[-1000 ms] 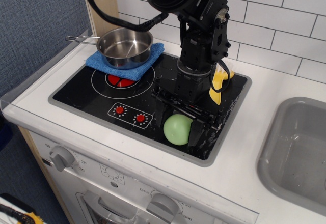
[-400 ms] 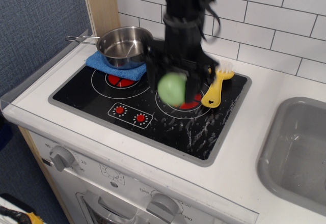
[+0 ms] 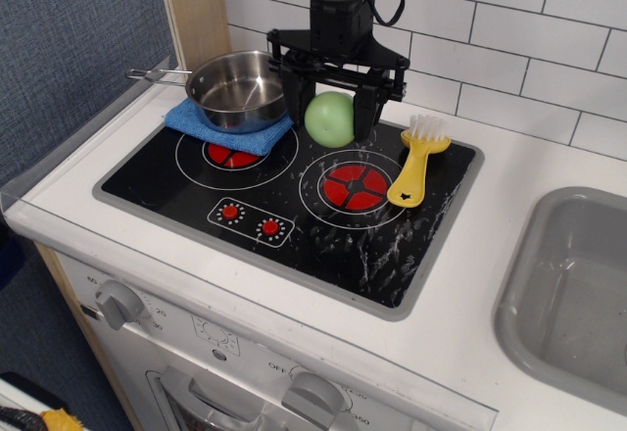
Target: Move pear to just right of towel
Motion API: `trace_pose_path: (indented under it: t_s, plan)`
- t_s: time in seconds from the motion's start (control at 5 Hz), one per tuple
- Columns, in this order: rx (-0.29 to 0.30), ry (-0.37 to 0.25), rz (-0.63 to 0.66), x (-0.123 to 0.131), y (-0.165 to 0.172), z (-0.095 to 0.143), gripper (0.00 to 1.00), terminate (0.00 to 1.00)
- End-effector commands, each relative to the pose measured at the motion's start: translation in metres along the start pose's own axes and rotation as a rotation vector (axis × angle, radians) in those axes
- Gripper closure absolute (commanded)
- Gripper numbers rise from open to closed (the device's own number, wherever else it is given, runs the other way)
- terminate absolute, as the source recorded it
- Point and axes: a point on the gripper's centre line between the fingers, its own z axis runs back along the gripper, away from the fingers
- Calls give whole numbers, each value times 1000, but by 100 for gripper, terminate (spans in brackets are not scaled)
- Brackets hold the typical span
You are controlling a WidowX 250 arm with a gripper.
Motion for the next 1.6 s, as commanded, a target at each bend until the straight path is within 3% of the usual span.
trace_pose_path:
  t_s: [0.0,0.4,0.6,1.0,1.4]
  plan:
    - [29,-45,31,26,11,-10,100,0]
    - [53,-13,41,35,19,-23,100,0]
    - [57,9,37,35,18,-27,0,0]
    - [66,23,24,34,18,-24,0,0]
    - [35,-71,-35,30,15,23,0,0]
